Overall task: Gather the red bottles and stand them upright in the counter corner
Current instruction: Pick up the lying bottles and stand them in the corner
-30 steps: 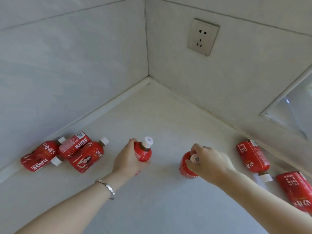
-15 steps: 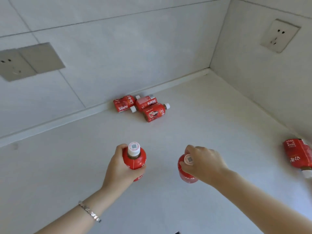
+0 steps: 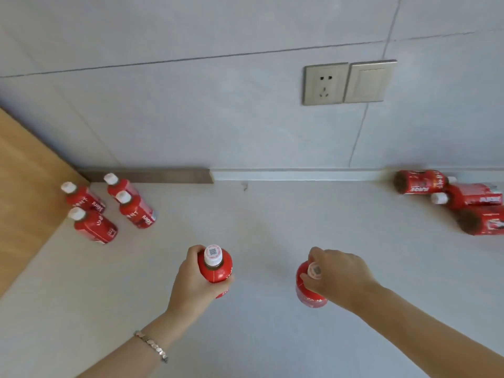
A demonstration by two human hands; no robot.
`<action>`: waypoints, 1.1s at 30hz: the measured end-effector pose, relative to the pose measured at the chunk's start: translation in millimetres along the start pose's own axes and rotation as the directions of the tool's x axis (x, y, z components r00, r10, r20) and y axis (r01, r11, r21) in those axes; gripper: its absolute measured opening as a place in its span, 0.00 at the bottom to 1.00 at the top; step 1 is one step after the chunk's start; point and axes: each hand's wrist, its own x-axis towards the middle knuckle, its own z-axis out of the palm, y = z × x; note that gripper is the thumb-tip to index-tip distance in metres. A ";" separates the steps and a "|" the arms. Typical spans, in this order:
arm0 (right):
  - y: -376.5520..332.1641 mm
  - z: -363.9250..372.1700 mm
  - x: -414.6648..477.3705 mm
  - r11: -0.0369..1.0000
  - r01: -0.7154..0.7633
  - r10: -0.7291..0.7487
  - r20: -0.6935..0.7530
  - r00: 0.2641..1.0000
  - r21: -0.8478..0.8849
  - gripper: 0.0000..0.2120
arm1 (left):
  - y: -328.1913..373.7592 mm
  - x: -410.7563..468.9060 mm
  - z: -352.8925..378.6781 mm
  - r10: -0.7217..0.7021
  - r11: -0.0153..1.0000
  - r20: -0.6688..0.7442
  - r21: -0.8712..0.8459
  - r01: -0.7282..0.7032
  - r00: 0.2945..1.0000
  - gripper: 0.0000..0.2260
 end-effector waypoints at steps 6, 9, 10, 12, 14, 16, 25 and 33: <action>-138.4 15.2 93.6 1.000 0.016 -0.016 0.027 1.000 0.006 0.17 | -92.1 84.0 -123.6 -0.111 0.994 -0.139 -0.014 0.110 0.984 0.28; -195.3 24.4 127.6 0.999 0.012 -0.013 0.017 1.000 0.052 0.16 | -130.3 122.0 -162.8 -0.185 0.982 -0.235 -0.078 0.171 0.954 0.28; -211.7 29.1 136.7 0.997 0.000 0.000 0.005 1.000 0.074 0.15 | -142.5 133.1 -171.7 -0.207 0.977 -0.268 -0.102 0.186 0.941 0.29; -241.4 38.1 153.6 0.992 -0.033 0.035 -0.014 0.999 0.120 0.14 | -162.2 150.9 -184.0 -0.243 0.967 -0.318 -0.149 0.204 0.917 0.28; -267.3 44.8 173.0 0.985 -0.066 0.070 -0.018 0.997 0.159 0.14 | -176.7 164.2 -191.3 -0.267 0.958 -0.327 -0.191 0.213 0.906 0.27; -290.6 48.1 195.6 0.981 -0.079 0.084 -0.021 0.996 0.178 0.14 | -187.0 173.9 -196.0 -0.274 0.951 -0.309 -0.228 0.209 0.911 0.27; -349.3 43.1 295.2 0.994 -0.043 0.055 -0.118 0.992 0.103 0.19 | -211.4 188.7 -198.0 -0.231 0.951 -0.223 -0.258 0.171 0.947 0.32; -331.1 48.3 296.6 0.940 -0.129 0.144 -0.024 0.989 0.316 0.19 | -208.2 163.1 -191.3 -0.456 0.889 -0.046 0.034 0.457 0.889 0.28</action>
